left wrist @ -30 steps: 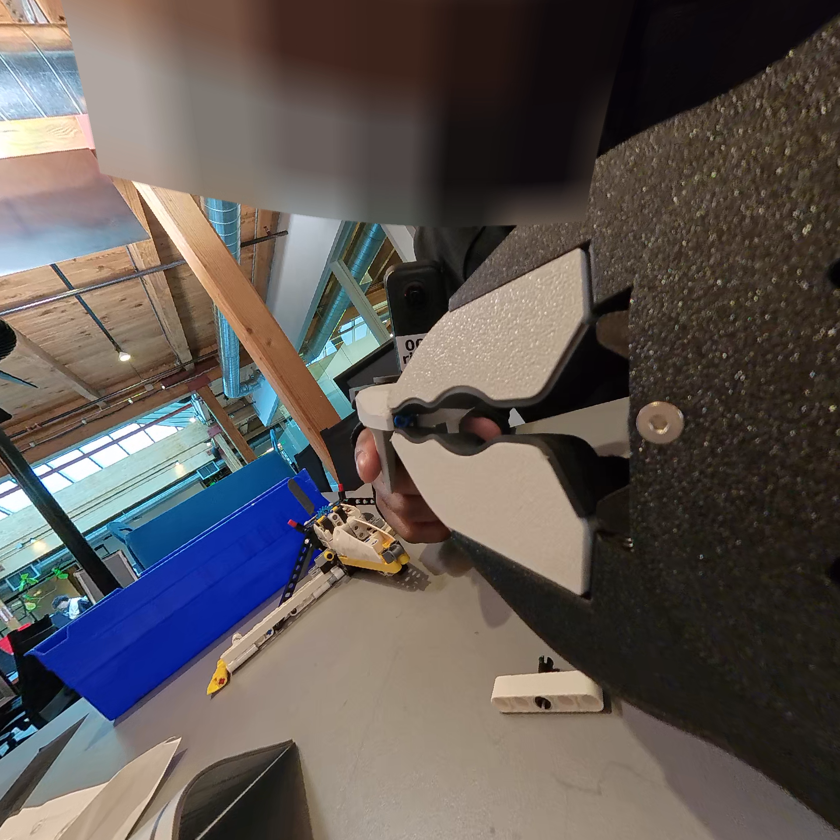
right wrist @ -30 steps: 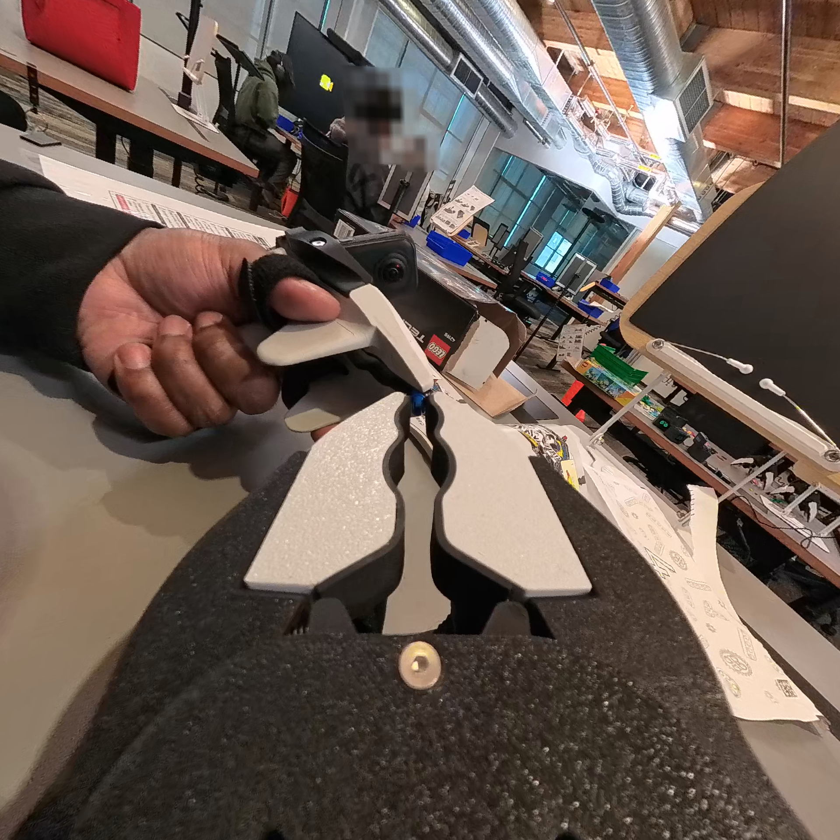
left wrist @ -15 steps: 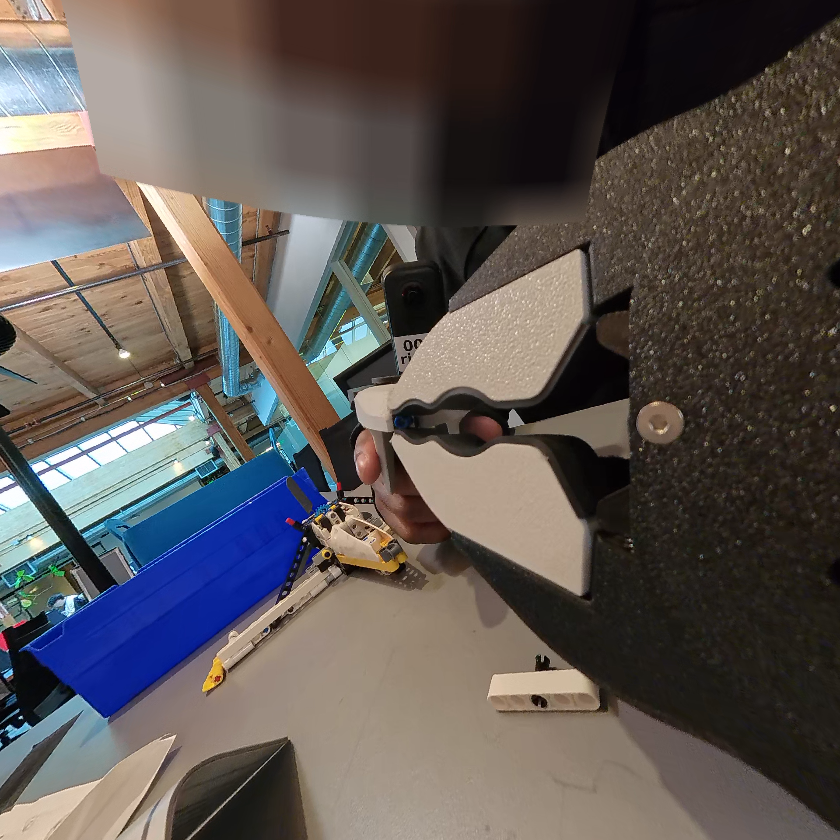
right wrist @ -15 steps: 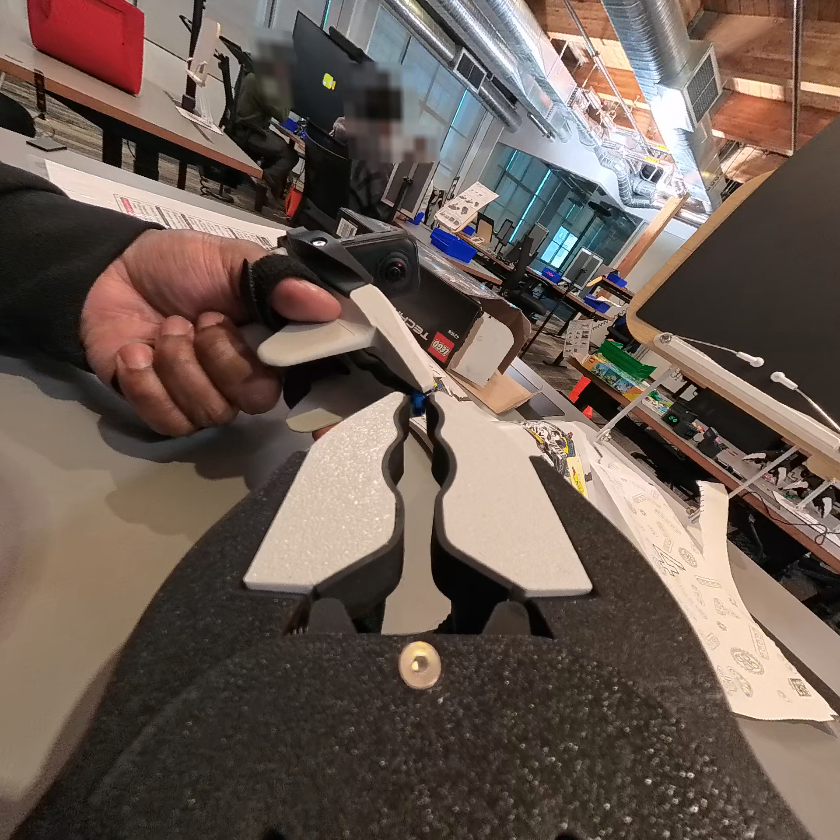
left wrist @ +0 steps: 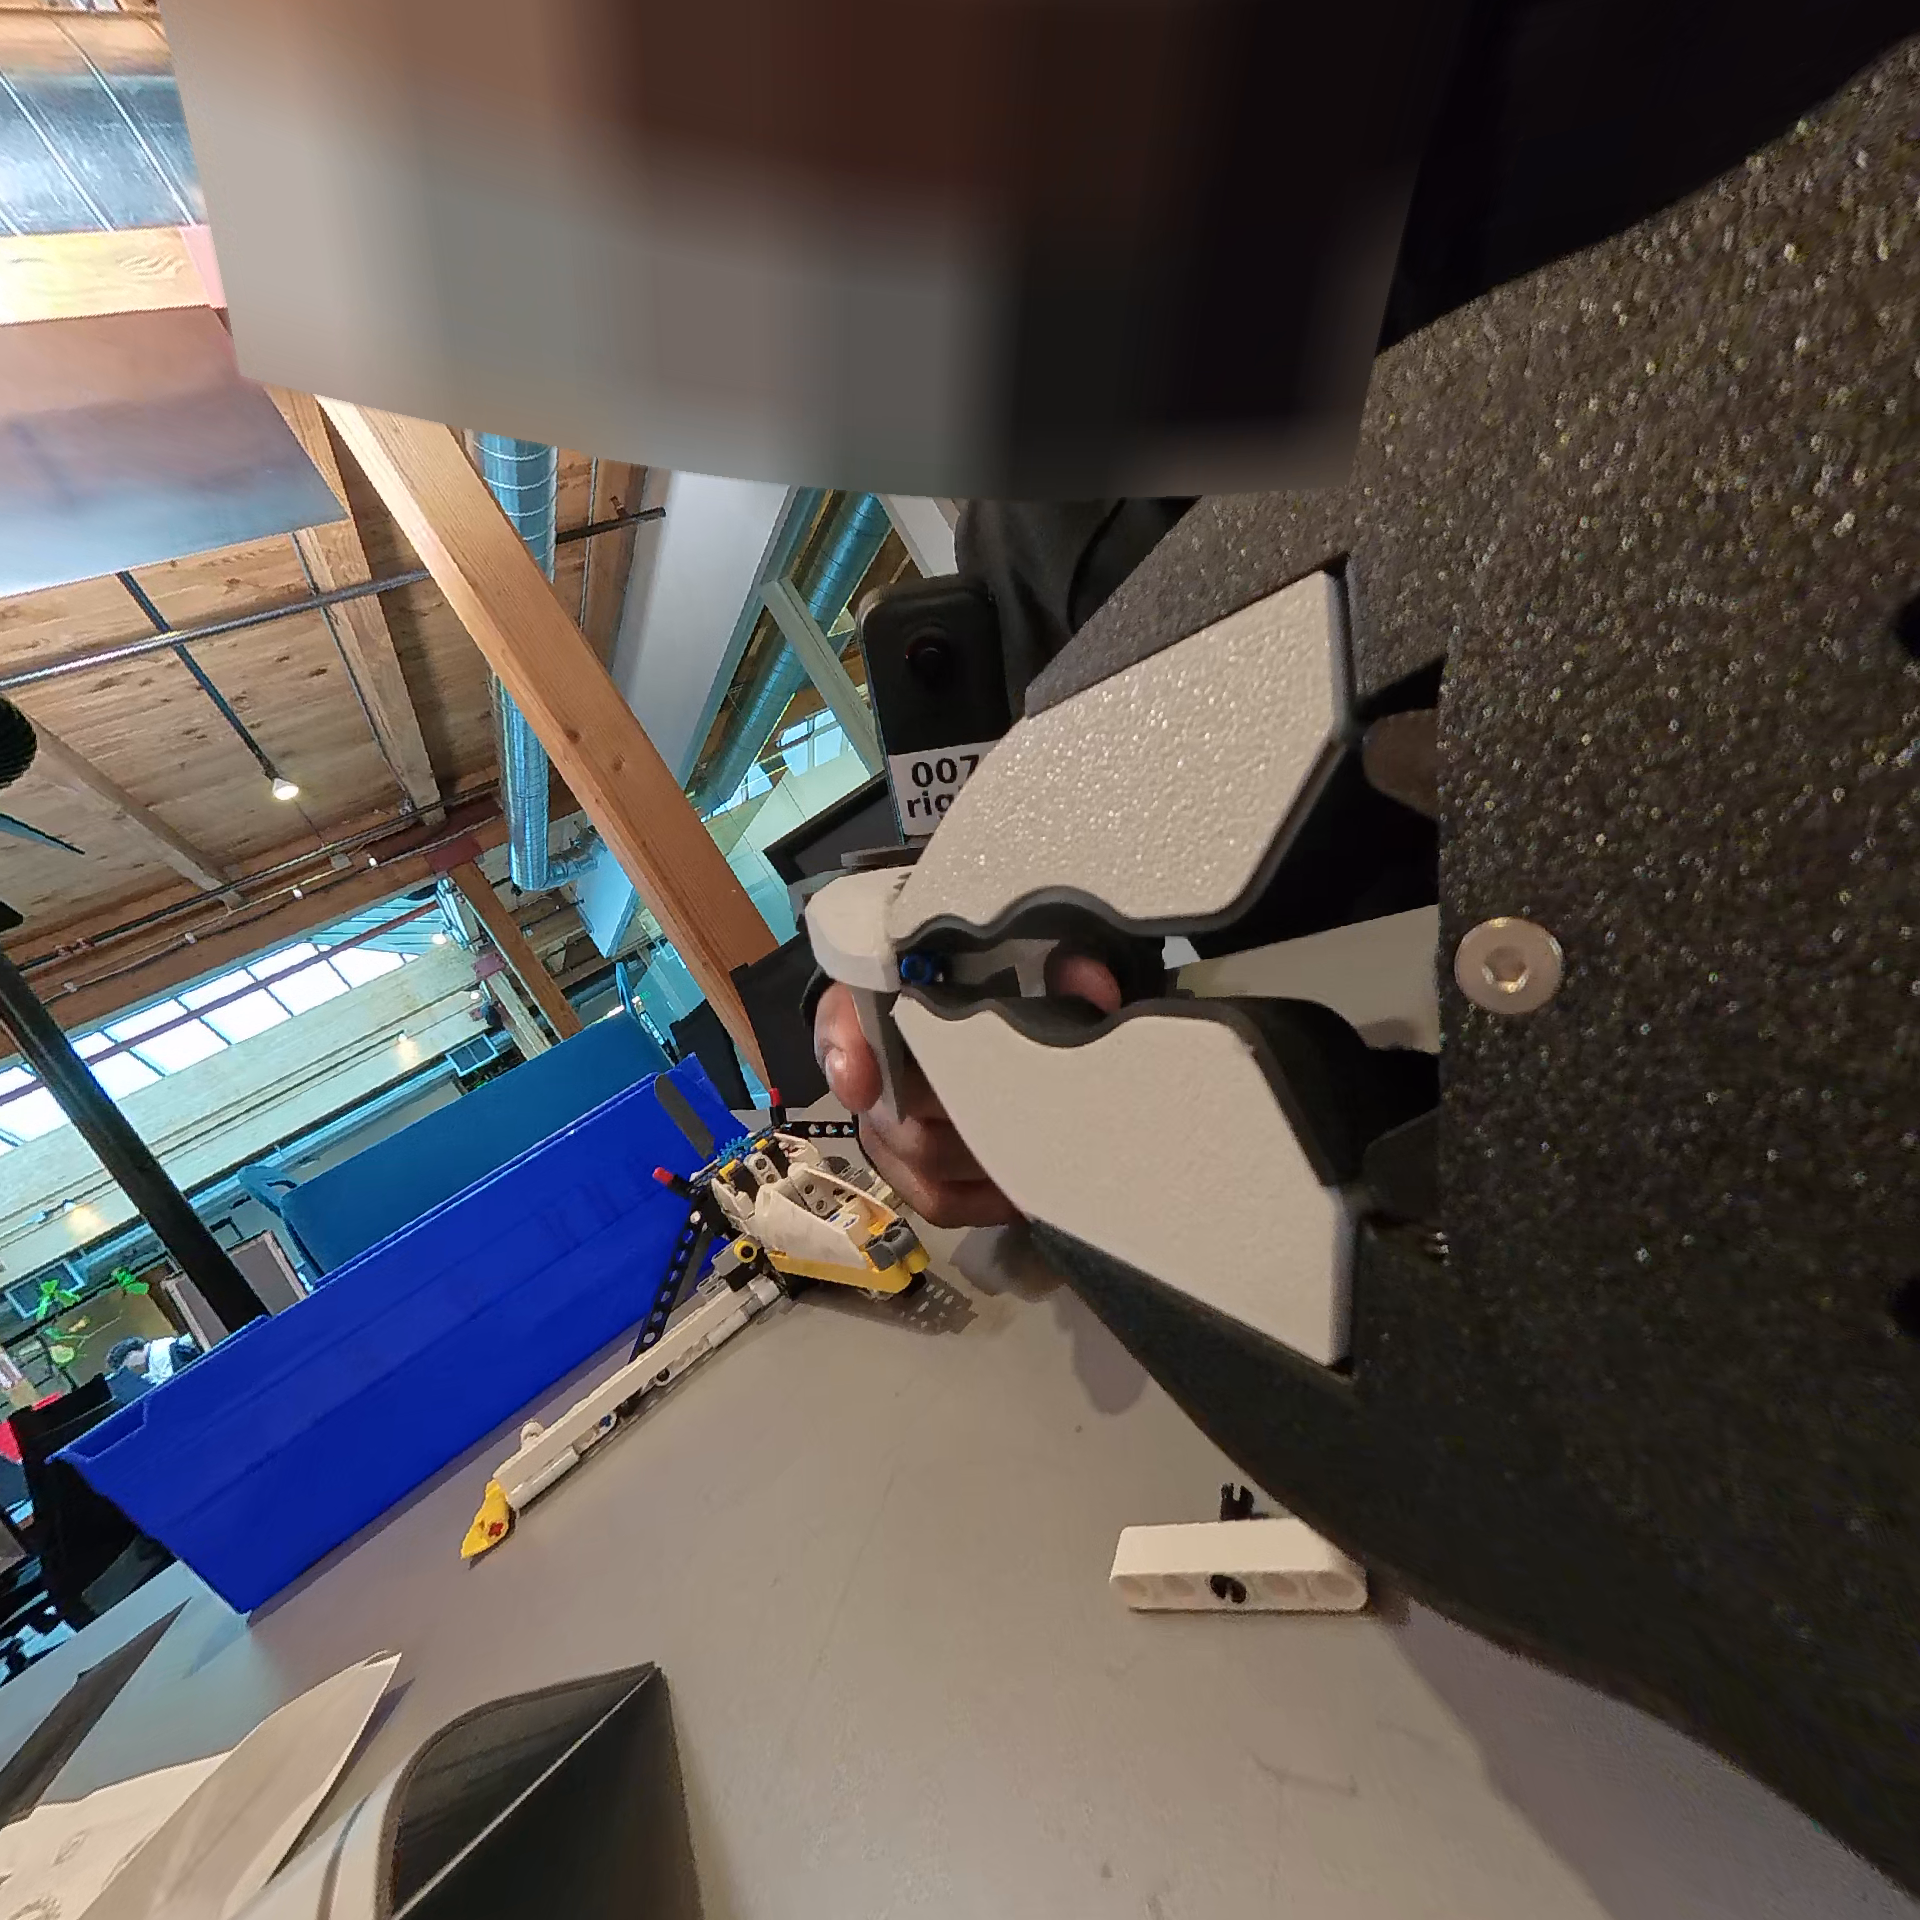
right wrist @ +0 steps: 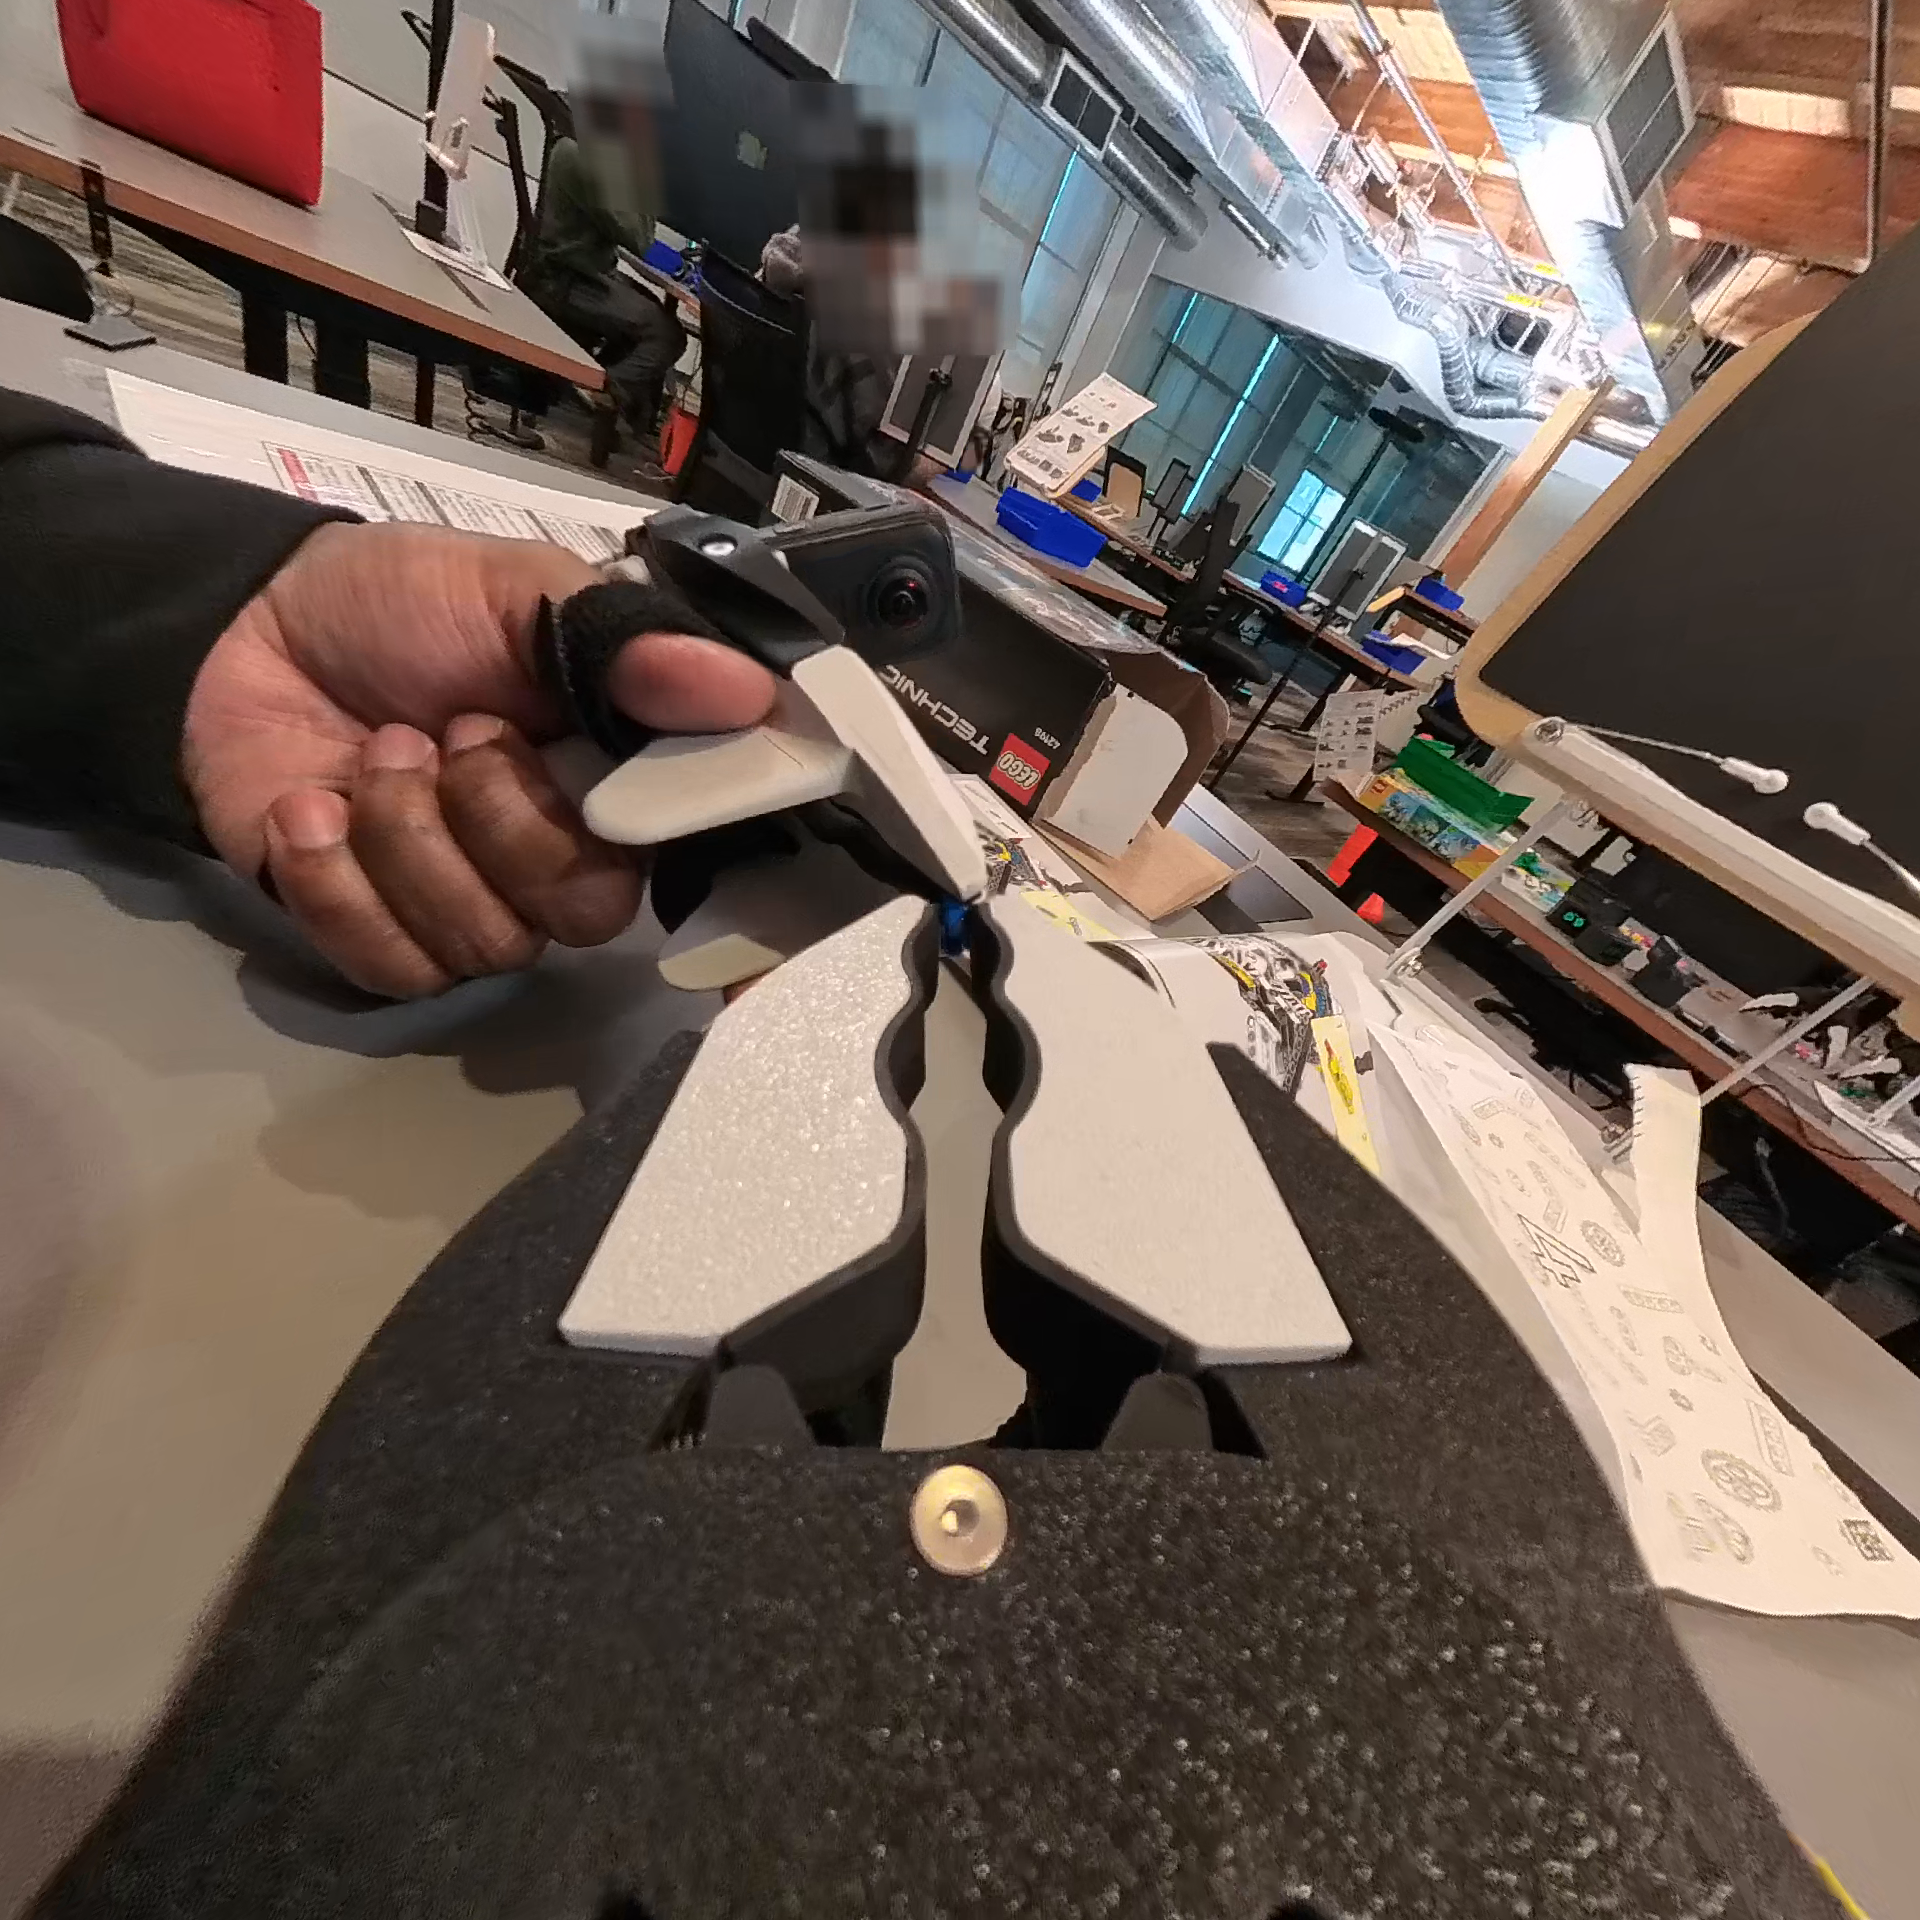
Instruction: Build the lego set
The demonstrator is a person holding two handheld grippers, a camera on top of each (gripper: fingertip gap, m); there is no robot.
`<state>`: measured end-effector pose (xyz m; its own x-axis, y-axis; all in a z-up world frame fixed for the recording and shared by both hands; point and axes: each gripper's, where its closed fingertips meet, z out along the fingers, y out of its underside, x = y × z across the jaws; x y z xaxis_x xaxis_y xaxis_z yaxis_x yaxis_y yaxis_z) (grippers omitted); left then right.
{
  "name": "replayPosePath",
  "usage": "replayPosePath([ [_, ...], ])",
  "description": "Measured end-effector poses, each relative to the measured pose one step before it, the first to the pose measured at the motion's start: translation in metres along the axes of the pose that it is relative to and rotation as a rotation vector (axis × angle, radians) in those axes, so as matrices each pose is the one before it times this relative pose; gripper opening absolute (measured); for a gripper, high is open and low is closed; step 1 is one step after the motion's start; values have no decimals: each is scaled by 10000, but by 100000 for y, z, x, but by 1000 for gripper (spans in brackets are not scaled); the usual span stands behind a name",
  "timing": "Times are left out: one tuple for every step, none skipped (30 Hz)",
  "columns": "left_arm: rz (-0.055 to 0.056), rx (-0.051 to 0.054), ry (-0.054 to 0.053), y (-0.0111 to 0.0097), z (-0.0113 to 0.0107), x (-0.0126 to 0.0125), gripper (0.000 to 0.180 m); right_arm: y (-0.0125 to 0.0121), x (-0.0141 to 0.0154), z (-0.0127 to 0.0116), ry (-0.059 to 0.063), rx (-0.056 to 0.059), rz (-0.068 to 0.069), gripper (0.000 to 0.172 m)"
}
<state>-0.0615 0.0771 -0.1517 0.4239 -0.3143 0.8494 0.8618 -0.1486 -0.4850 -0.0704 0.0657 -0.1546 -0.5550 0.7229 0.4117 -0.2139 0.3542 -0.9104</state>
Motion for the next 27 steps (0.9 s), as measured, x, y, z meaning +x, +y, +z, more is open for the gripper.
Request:
replayPosePath([
  [47,33,-43,-78,-10,-42,4,71,72,3,6,-45,58,5],
  [75,80,11,-165,-55,36,4,5,82,-15,7,-2,76,5],
  [115,176,40,-350,-149,99,6,-41,126,-48,25,27,85,5],
  [179,211,-3,-447,-222,96,7,-54,164,-56,59,30,68,5],
  [295,185,-80,-470,-269,48,9,-27,162,-61,58,13,54,5],
  [485,144,-195,-485,-281,-19,10,49,127,-28,36,-24,54,5],
  [729,88,-335,-458,-287,-105,12,121,99,9,31,-72,59,5],
  [948,40,-531,-438,-287,-306,16,153,70,25,15,-82,64,5],
  [1114,17,-705,-417,-296,-490,22,137,37,37,-1,-74,73,5],
  [1191,-35,-721,-341,-239,-515,27,134,38,32,-3,-80,71,5],
  [1149,-78,-632,-258,-177,-444,32,153,61,34,15,-97,70,5],
  [1013,-12,-443,-261,-72,-249,36,150,73,44,27,-95,81,5],
  [790,159,-282,-392,10,-78,43,145,79,29,23,-92,104,5],
  [548,148,-259,-354,35,-174,46,169,75,47,9,-107,125,5],
  [349,138,-342,-304,31,-423,49,190,76,33,9,-113,140,5],
  [305,243,-303,-395,-10,-458,49,160,61,38,-5,-98,153,5],
  [240,312,-208,-487,-20,-422,47,140,83,30,-2,-85,165,5],
  [234,312,-153,-512,13,-426,45,129,57,20,-8,-84,165,5],
  [301,291,-215,-545,45,-542,42,123,24,27,-24,-79,149,5],
  [383,278,-245,-607,73,-603,39,117,-37,23,-41,-71,122,5],
  [361,191,-292,-575,92,-680,38,122,-41,33,-30,-77,93,5],
  [297,76,-305,-453,119,-684,37,130,-44,26,-8,-85,66,5],
  [220,-8,-248,-335,129,-586,36,107,-67,23,-16,-79,49,5],
  [89,-289,-142,20,131,-387,32,104,-114,11,-38,-71,37,5],
  [-123,-818,223,668,208,121,27,94,-113,-15,-35,-70,22,5],
  [-104,-873,428,883,332,412,29,76,-137,-13,-43,-60,2,5],
  [23,-726,278,898,320,341,35,77,-109,-33,-26,-58,-11,5],
])
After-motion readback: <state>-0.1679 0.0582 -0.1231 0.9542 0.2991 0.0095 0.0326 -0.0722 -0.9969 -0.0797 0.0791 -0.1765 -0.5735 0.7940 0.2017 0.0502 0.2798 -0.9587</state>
